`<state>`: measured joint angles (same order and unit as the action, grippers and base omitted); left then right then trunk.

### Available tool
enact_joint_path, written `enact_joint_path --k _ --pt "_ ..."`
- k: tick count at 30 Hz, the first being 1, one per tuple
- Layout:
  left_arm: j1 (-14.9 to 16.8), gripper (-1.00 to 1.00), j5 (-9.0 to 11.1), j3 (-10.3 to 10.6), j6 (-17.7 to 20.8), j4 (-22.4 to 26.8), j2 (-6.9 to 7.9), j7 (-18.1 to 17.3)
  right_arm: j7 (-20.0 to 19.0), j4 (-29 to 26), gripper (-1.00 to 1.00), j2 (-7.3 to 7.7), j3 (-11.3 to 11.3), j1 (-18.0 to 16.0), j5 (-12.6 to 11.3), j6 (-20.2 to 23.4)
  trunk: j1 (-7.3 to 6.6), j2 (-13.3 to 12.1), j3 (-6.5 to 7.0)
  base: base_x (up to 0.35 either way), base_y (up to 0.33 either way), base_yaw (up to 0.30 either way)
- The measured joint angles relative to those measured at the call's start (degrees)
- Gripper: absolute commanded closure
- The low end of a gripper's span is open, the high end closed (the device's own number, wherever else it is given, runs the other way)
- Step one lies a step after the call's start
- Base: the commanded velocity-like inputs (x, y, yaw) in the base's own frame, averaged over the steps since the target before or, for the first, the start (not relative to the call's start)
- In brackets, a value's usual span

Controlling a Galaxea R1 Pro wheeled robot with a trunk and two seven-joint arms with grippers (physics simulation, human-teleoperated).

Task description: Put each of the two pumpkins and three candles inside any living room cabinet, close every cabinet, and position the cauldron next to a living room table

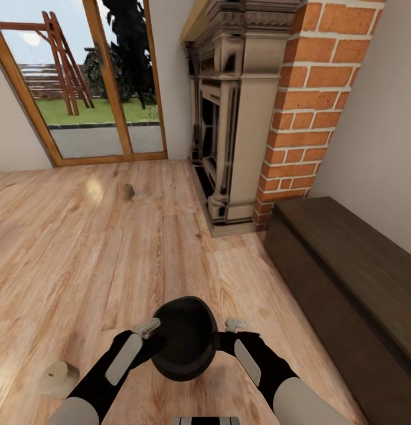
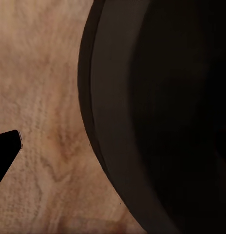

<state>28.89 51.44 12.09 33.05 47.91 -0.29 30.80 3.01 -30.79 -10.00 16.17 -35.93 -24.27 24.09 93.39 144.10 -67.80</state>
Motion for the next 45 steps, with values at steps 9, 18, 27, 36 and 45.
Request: enact_joint_path --k 9,18,27,36,45 --pt "0.0 -1.0 0.0 0.0 0.0 0.0 0.0 0.0 -0.07 -0.12 -1.0 0.0 0.06 0.0 -2.1 -0.03 0.0 0.0 0.0 0.0 0.0 0.06" --pt "0.01 -1.0 0.05 0.01 -0.01 -0.01 0.0 -0.01 -0.07 -0.16 -1.0 0.0 0.01 0.0 -2.8 0.11 0.0 0.0 0.0 0.0 -0.036 0.081" --pt "0.01 -1.0 0.07 0.03 0.0 -0.02 -0.01 0.0 -0.14 -0.17 -1.0 0.0 -0.02 0.01 -2.82 0.13 0.0 0.0 0.06 0.0 -0.013 -0.034" --pt "0.01 -1.0 0.08 0.04 0.0 -0.01 0.0 0.0 -0.16 -0.16 -1.0 0.0 -0.01 0.01 -2.83 0.25 -0.01 0.0 0.24 0.021 -0.001 -0.048" --pt "0.01 -1.0 0.01 0.07 0.0 0.08 0.0 0.0 -0.25 -0.16 -1.0 0.0 0.0 0.01 -2.85 0.3 0.0 0.0 0.25 0.015 0.009 -0.001"
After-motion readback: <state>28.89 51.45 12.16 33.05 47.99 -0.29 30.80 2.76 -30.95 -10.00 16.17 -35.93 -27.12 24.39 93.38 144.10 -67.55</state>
